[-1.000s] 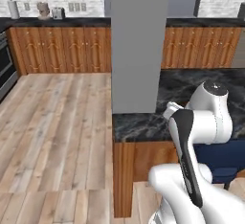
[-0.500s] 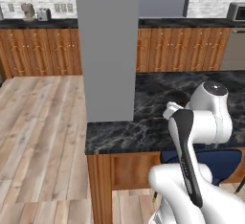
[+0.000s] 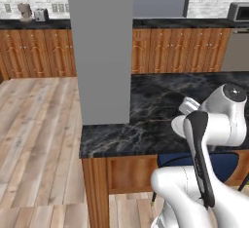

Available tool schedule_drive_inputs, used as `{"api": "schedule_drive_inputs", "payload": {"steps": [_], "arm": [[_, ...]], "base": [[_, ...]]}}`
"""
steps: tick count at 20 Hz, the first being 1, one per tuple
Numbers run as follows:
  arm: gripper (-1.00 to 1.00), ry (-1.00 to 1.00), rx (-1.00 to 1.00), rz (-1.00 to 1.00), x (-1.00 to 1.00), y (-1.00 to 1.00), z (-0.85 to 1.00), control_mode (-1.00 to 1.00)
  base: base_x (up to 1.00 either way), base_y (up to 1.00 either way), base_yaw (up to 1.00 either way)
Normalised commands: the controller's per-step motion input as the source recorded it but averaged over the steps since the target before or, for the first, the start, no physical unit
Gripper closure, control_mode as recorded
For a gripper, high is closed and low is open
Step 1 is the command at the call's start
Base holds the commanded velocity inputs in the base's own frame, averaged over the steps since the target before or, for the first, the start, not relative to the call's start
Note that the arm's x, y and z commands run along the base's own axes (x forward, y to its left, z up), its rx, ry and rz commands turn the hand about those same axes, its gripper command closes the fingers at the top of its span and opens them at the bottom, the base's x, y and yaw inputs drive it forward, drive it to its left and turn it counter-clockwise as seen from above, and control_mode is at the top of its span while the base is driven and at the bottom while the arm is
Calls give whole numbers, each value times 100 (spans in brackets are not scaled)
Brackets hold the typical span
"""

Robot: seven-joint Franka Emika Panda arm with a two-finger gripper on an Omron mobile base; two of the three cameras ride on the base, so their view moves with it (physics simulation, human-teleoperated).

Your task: Take the chicken drumsticks from the pan and place one on each plate on the dining counter.

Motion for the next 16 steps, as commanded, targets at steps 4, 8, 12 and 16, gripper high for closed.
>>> {"api": "schedule_drive_inputs", "payload": {"steps": [4,8,12,16], "arm": [[100,-14,0,-14,52,-76,0,-100],[100,-8,0,-13,58,-65,-9,-100],[100,0,0,-8,72,-39,-31,-100],[100,1,0,-4,77,-16,-48,-100]], "base": [[0,0,0],[0,0,0],[0,0,0],[0,0,0]]}}
